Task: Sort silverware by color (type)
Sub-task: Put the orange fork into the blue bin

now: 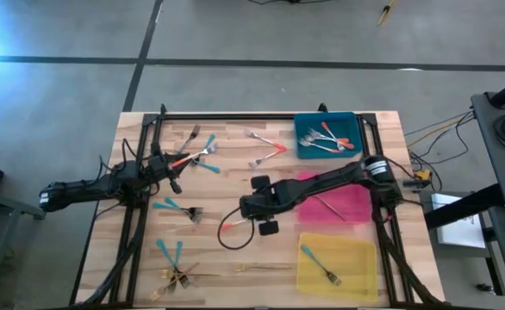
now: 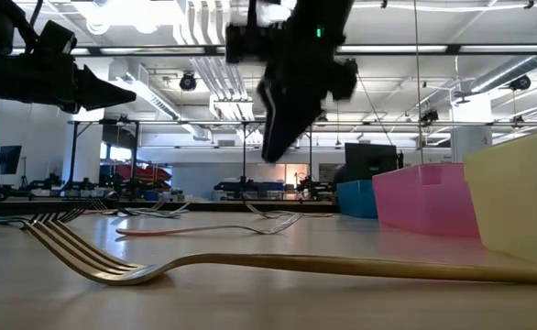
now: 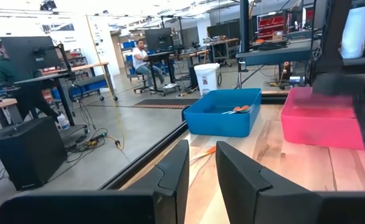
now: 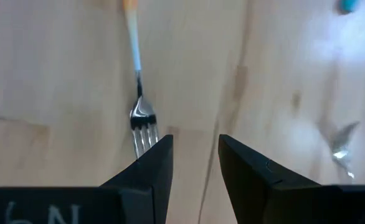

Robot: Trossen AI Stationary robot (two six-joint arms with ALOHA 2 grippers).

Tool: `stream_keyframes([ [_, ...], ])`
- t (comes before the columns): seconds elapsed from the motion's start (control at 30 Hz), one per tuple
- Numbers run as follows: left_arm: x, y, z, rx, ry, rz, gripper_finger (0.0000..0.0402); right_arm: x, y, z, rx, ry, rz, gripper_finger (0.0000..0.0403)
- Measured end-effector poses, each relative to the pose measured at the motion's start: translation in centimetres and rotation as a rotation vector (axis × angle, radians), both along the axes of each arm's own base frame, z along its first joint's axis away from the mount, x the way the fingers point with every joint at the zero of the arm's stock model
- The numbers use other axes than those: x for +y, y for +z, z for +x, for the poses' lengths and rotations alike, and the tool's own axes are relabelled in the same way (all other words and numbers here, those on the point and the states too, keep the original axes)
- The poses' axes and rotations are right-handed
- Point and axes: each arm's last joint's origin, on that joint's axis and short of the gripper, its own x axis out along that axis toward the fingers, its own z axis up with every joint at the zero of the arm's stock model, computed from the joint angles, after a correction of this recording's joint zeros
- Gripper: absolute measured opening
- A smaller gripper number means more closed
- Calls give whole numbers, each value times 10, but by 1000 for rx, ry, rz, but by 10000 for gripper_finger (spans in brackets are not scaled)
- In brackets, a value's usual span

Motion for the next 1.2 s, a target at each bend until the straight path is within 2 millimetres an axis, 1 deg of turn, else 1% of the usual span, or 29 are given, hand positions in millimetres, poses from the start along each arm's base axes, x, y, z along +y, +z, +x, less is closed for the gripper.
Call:
stream_keyframes([
  [0.1,0,0,0,0,0,0,64,-3,-10,7,-20,-5,5,118],
  [0.17,0,0,0,0,0,0,64,-3,-9,11,-54,-4,15,118],
  [0.27,0,0,0,0,1,0,64,1,-7,17,-126,23,82,118],
  [0.4,0,0,0,0,0,0,64,3,-8,19,-150,47,133,118],
  [0.53,0,0,0,-1,0,0,64,5,-19,21,-197,61,205,118],
  [0.8,0,0,0,-1,0,0,64,6,-35,17,-204,61,216,118],
  [1.2,0,0,0,-2,0,0,64,5,-66,7,-235,45,231,118],
])
